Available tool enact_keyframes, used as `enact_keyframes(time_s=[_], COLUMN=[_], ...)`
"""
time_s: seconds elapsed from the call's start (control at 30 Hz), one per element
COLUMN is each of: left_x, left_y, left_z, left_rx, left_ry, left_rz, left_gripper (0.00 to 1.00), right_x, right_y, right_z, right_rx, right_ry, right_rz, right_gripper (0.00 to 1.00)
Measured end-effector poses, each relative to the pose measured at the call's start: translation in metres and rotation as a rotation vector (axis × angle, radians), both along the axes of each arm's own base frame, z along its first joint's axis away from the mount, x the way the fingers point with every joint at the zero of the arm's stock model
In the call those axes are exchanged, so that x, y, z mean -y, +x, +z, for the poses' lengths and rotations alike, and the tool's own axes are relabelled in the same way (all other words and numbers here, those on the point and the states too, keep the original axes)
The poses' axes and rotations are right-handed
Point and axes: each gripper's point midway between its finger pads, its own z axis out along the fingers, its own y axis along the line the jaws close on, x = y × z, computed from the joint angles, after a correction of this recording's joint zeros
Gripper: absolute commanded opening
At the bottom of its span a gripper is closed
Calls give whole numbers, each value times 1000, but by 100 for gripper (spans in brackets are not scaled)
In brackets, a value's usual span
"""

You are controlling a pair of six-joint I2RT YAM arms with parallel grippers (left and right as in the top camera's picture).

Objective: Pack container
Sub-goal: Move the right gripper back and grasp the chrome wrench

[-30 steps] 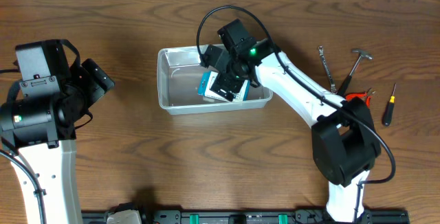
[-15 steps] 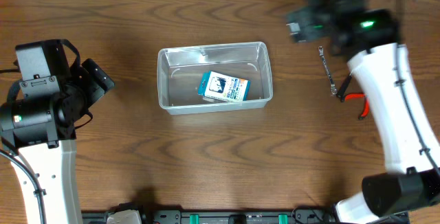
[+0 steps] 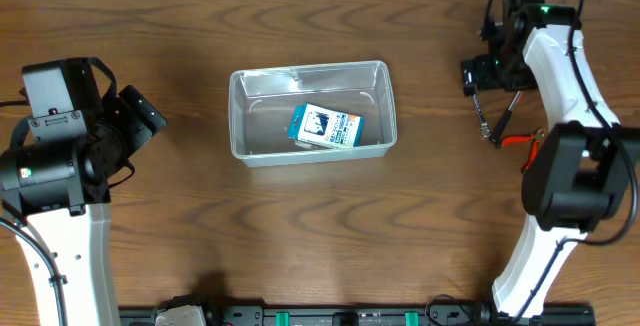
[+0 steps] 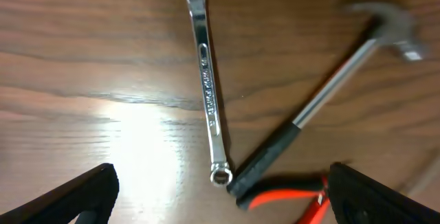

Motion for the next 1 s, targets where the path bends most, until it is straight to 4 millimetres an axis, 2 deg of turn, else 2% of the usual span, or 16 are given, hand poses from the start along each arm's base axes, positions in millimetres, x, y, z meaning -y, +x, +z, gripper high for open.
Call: enact_keyframes(time_s=[0.4, 0.6, 0.9, 1.0], left_x=[0, 0, 0, 0], left_y=[0, 0, 0, 0], left_z=[0, 0, 0, 0], left_rx=[0, 1, 3, 3], left_ry=[0, -2, -6, -7], left_rz=[0, 3, 10, 12], left_gripper=[98, 98, 98, 98], right_x=[-3, 0, 2, 2], right_y=[-18, -24, -32, -33], right_z=[-70, -72, -73, -72], right_rx=[-187, -222, -255, -259], right_ry=[48, 29, 19, 18], right_rz=[91, 92, 69, 64], right_gripper=[99, 99, 82, 72])
